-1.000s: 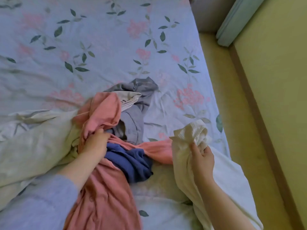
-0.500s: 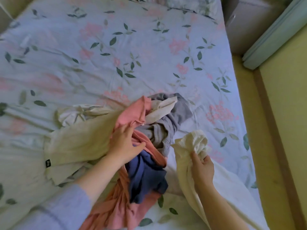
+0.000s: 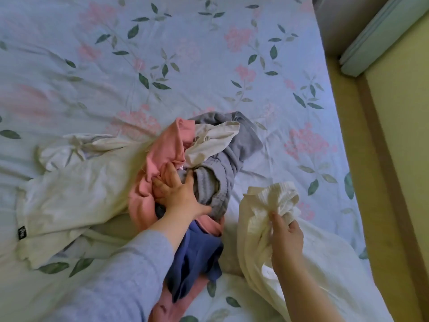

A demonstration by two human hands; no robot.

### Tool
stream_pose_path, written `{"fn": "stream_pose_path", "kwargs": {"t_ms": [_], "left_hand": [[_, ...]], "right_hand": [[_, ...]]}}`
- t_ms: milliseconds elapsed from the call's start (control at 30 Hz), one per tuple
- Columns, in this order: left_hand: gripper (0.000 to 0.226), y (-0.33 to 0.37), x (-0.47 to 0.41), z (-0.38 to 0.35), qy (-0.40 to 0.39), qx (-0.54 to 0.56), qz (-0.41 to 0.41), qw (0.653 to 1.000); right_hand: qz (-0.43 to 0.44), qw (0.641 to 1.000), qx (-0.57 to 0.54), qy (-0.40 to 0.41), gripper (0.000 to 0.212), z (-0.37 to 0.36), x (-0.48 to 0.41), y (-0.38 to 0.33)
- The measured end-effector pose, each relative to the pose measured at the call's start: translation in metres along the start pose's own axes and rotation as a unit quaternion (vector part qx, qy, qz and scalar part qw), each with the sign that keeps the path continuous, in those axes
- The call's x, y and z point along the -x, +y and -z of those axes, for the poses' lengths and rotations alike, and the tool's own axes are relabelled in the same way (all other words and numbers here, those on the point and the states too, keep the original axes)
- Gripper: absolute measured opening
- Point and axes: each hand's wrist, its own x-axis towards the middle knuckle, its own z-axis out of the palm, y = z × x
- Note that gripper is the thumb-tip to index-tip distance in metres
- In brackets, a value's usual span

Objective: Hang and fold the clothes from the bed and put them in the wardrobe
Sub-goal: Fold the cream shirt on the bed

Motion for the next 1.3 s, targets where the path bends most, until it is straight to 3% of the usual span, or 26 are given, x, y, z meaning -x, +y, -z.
{"fn": "stream_pose_path", "kwargs": {"t_ms": [167,267,433,633,733,833,900,1033,1200,1300], "left_hand": [[0.069,-0.007,-0.026,-0.015,0.039,-0.012,-0.031,0.999],[0.05,-0.013,-0.033,-0.007,0.047,0.016,-0.074,0.996],[0.051,-0.043,-0.002,0.023,0.072,0.062,-0.084,0.992],[0.067,-0.141,0.031,0.142,0.164,0.017,0.02,0.986],[0.068,-0.157,0.054,0.189,0.204,0.007,0.083,0.975],[0.068,-0.135,0.087,0.201,0.168,0.014,0.013,0.986],[0.056,-0.118,0.106,0.203,0.15,0.106,-0.053,0.982],[0.052,-0.091,0.142,0.192,0.051,0.33,-0.128,0.934],[0.091,-0.042,0.177,0.187,-0.087,0.366,-0.245,0.893],[0.067,-0.009,0.194,0.196,-0.125,0.452,-0.263,0.843]], "right_hand": [[-0.009,1.0,0.009,0.0,0.008,-0.004,-0.019,0.017],[-0.002,1.0,0.011,0.005,0.008,-0.004,-0.02,0.017],[0.092,0.993,0.072,-0.017,0.007,-0.007,0.004,-0.014],[0.113,0.991,0.055,-0.039,0.006,-0.029,0.064,-0.08],[0.132,0.99,0.037,-0.044,0.007,-0.05,0.101,-0.112],[0.16,0.985,0.033,-0.049,0.014,-0.06,0.135,-0.126],[0.168,0.983,0.04,-0.06,0.014,-0.062,0.15,-0.131],[0.155,0.984,0.045,-0.078,0.012,-0.051,0.162,-0.138],[0.142,0.978,-0.001,-0.156,0.011,-0.012,0.173,-0.154],[0.151,0.96,-0.036,-0.233,0.017,0.024,0.175,-0.163]]}}
